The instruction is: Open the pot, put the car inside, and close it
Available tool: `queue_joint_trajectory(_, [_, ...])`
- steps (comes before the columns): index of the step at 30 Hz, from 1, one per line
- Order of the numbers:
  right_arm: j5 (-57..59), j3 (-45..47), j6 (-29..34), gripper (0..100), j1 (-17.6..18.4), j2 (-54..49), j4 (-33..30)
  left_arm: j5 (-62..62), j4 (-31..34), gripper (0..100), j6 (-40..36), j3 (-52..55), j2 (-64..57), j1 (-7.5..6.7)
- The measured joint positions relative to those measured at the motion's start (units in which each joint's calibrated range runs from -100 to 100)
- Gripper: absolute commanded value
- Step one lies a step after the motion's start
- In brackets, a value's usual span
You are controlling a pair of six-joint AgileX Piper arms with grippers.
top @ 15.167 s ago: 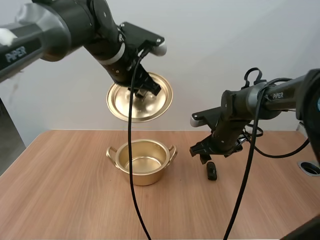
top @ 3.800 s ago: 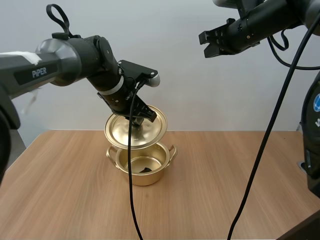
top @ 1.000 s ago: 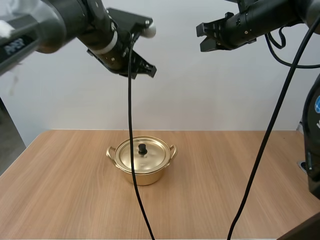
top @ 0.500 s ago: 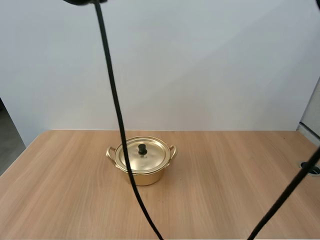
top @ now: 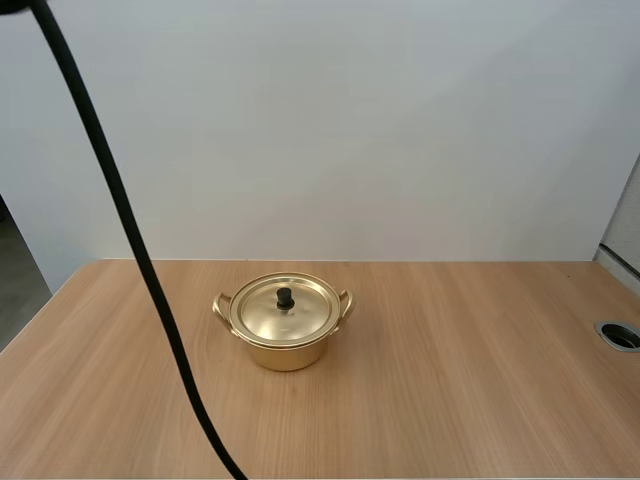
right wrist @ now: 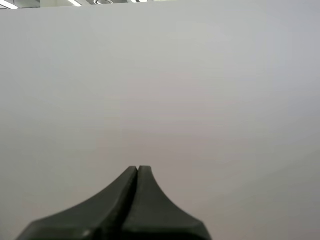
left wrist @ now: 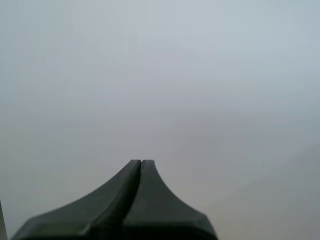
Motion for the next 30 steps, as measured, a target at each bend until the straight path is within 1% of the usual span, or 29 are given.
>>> queue_joint_trajectory(2, [2.1, 3.7, -2.4, 0, -1.5, -3.2, 3.5, -1.0, -2.1, 0, 0.8, 2.6, -2.2, 0.49])
queue_joint_trajectory(5, [3.4, 7.9, -5.6, 0, -2.9, -6.4, 7.1, -4.2, -5.2, 0, 3.0, 5.9, -4.8, 0.5])
queue_joint_trajectory(6, [3.4, 8.8, -6.2, 0, -3.2, -7.0, 7.9, -7.3, -7.1, 0, 5.1, 8.6, -6.8, 0.5])
queue_joint_trajectory(7, [3.3, 11.2, -8.1, 0, -4.0, -8.4, 10.0, -10.5, -8.5, 0, 7.0, 11.5, -8.5, 0.5])
queue_joint_trajectory(11, [1.6, 18.3, -13.2, 0, -6.9, -9.4, 16.4, -16.5, -9.2, 0, 9.9, 19.9, -12.8, 0.5])
queue_joint_trajectory(13, [1.0, 20.9, -13.4, 0, -8.4, -9.3, 16.9, -18.8, -8.3, 0, 9.8, 23.7, -13.3, 0.5])
queue_joint_trajectory(15, [0.8, 23.1, -12.2, 0, -9.4, -9.4, 15.9, -22.4, -8.3, 0, 8.7, 27.5, -13.3, 0.5])
queue_joint_trajectory(18, [0.8, 25.9, -10.6, 0, -9.9, -9.4, 14.4, -30.6, -8.3, 0, 7.6, 33.8, -13.3, 0.5])
queue_joint_trajectory(20, [0.1, 26.5, -10.7, 0, -9.9, -9.4, 14.7, -34.8, -8.3, 0, 7.5, 38.0, -13.3, 0.5])
queue_joint_trajectory(22, [0.1, 26.5, -11.7, 0, -9.9, -9.4, 16.7, -38.4, -8.3, 0, 7.5, 42.2, -13.3, 0.5])
queue_joint_trajectory(24, [0.1, 26.5, -11.9, 0, -9.9, -9.4, 17.8, -39.1, -8.3, 0, 7.5, 46.0, -13.3, 0.5])
queue_joint_trajectory(30, [0.1, 26.5, -11.9, 0, -9.9, -9.4, 17.9, -39.0, -8.3, 0, 7.5, 54.1, -13.3, 0.5])
